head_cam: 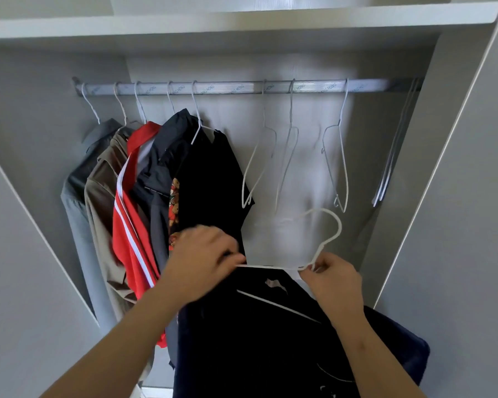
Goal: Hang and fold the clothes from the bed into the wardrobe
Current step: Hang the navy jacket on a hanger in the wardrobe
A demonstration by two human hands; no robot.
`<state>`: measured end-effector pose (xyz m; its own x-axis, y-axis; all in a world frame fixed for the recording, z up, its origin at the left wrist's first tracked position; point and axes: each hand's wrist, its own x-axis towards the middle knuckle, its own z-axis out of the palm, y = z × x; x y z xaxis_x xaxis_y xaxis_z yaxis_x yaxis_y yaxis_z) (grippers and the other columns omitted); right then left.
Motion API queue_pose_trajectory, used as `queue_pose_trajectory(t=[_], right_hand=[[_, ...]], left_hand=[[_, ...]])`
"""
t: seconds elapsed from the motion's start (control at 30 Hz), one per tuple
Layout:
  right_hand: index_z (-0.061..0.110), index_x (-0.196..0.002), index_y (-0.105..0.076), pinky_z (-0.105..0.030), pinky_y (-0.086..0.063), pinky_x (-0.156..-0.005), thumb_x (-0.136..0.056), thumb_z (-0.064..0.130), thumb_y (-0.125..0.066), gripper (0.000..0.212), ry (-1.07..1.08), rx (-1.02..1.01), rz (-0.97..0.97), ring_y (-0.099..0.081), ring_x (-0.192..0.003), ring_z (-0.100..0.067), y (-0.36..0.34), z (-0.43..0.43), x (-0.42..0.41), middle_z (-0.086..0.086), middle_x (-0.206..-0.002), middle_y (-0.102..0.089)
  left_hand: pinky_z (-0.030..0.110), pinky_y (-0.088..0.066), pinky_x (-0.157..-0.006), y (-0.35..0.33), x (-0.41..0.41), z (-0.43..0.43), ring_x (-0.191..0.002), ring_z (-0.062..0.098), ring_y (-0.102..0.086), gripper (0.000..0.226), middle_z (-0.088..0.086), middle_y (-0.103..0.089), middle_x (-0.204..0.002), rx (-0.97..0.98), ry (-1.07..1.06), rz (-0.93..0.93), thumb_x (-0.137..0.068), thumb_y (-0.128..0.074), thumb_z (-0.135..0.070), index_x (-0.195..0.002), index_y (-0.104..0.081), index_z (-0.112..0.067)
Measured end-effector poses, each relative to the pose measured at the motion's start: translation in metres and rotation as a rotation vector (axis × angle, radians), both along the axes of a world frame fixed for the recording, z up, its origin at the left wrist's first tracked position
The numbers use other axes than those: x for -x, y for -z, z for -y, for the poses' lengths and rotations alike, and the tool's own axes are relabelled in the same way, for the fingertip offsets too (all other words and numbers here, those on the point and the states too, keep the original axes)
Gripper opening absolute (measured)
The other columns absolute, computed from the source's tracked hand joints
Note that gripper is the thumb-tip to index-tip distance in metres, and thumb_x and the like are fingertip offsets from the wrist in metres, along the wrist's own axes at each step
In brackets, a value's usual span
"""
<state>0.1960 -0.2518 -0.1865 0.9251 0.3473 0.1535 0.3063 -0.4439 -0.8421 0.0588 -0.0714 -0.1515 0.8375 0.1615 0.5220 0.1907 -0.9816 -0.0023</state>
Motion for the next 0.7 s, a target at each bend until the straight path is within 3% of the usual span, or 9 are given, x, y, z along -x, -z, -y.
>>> queue_pose_trajectory(t=[0.03,0.1,0.2,0.27,0.43,0.5,0.57,0.63,0.7], right_hand=[[0.022,-0.053,-0.049,-0.021,-0.036,-0.051,-0.072,0.023,-0.070,0.028,-0.004,-0.003,0.012,-0.049,-0.055,-0.008,-0.001,-0.002,0.001,0.006,-0.056,-0.054],[0.023,-0.052,-0.048,-0.019,-0.035,-0.051,-0.071,0.022,-0.071,0.030,-0.004,-0.023,0.058,-0.050,-0.056,-0.006,-0.004,-0.005,0.001,0.008,-0.053,-0.054],[0.027,-0.050,-0.048,-0.012,-0.037,-0.048,-0.070,0.023,-0.074,0.033,-0.047,-0.072,0.123,-0.050,-0.053,-0.004,-0.007,-0.003,-0.001,0.010,-0.050,-0.053],[0.027,-0.053,-0.051,-0.008,-0.039,-0.051,-0.070,0.025,-0.075,0.030,-0.086,-0.073,0.141,-0.050,-0.052,-0.002,-0.008,0.004,-0.006,0.010,-0.051,-0.053],[0.016,-0.073,-0.066,-0.026,-0.036,-0.066,-0.077,0.017,-0.071,0.006,-0.023,0.068,0.337,-0.056,-0.076,-0.019,-0.006,0.024,-0.020,0.010,-0.072,-0.059],[0.017,-0.085,-0.069,-0.028,-0.029,-0.074,-0.079,0.025,-0.068,0.009,0.014,0.218,0.428,-0.054,-0.090,-0.022,-0.007,0.025,-0.021,0.008,-0.086,-0.058],[0.023,-0.090,-0.066,-0.028,-0.021,-0.075,-0.083,0.033,-0.062,0.013,-0.006,0.346,0.449,-0.052,-0.095,-0.020,-0.008,0.023,-0.019,0.011,-0.085,-0.049],[0.027,-0.076,-0.058,-0.028,-0.018,-0.075,-0.086,0.037,-0.055,0.014,-0.033,0.391,0.468,-0.049,-0.091,-0.017,-0.013,0.018,-0.015,0.013,-0.075,-0.045],[0.025,-0.057,-0.039,-0.029,-0.022,-0.070,-0.088,0.039,-0.051,0.036,-0.113,0.413,0.498,-0.043,-0.075,-0.016,-0.017,0.010,-0.010,0.009,-0.060,-0.041]], left_hand=[[0.034,-0.045,-0.073,0.004,-0.006,0.009,-0.081,0.023,-0.060,0.049,0.002,-0.063,-0.083,0.045,0.058,-0.123,-0.087,-0.037,-0.056,-0.090,-0.065,-0.016],[0.028,-0.039,-0.071,0.014,-0.015,0.014,-0.079,0.022,-0.060,0.045,0.002,-0.063,-0.081,0.059,0.044,-0.202,-0.092,-0.038,-0.055,-0.089,-0.060,-0.016],[0.021,-0.032,-0.052,0.015,-0.017,0.014,-0.048,0.023,-0.056,0.048,0.004,-0.055,-0.052,0.028,0.064,-0.075,-0.088,-0.046,-0.048,-0.059,-0.055,-0.010],[0.016,-0.028,-0.048,0.009,-0.013,0.008,-0.038,0.018,-0.049,0.056,0.000,-0.048,-0.043,0.044,0.073,0.046,-0.088,-0.039,-0.052,-0.051,-0.051,-0.012],[0.014,-0.016,-0.044,0.007,-0.007,-0.009,-0.041,0.018,-0.047,0.051,-0.002,-0.044,-0.045,0.199,-0.015,0.189,-0.082,-0.040,-0.051,-0.051,-0.048,-0.011],[0.015,-0.018,-0.044,0.007,-0.008,-0.009,-0.043,0.016,-0.044,0.053,-0.004,-0.043,-0.047,0.241,-0.029,0.210,-0.081,-0.038,-0.052,-0.053,-0.051,-0.010],[0.015,-0.019,-0.042,0.006,-0.008,-0.009,-0.043,0.010,-0.039,0.053,-0.010,-0.037,-0.047,0.278,-0.032,0.233,-0.081,-0.037,-0.054,-0.054,-0.052,-0.011],[0.017,-0.021,-0.042,0.008,-0.009,-0.007,-0.045,0.008,-0.040,0.053,-0.011,-0.037,-0.048,0.299,-0.004,0.228,-0.080,-0.037,-0.055,-0.056,-0.054,-0.011],[0.023,-0.030,-0.047,0.011,-0.013,-0.002,-0.049,0.012,-0.047,0.059,-0.005,-0.047,-0.051,0.339,0.033,0.189,-0.079,-0.035,-0.058,-0.060,-0.059,-0.008]])
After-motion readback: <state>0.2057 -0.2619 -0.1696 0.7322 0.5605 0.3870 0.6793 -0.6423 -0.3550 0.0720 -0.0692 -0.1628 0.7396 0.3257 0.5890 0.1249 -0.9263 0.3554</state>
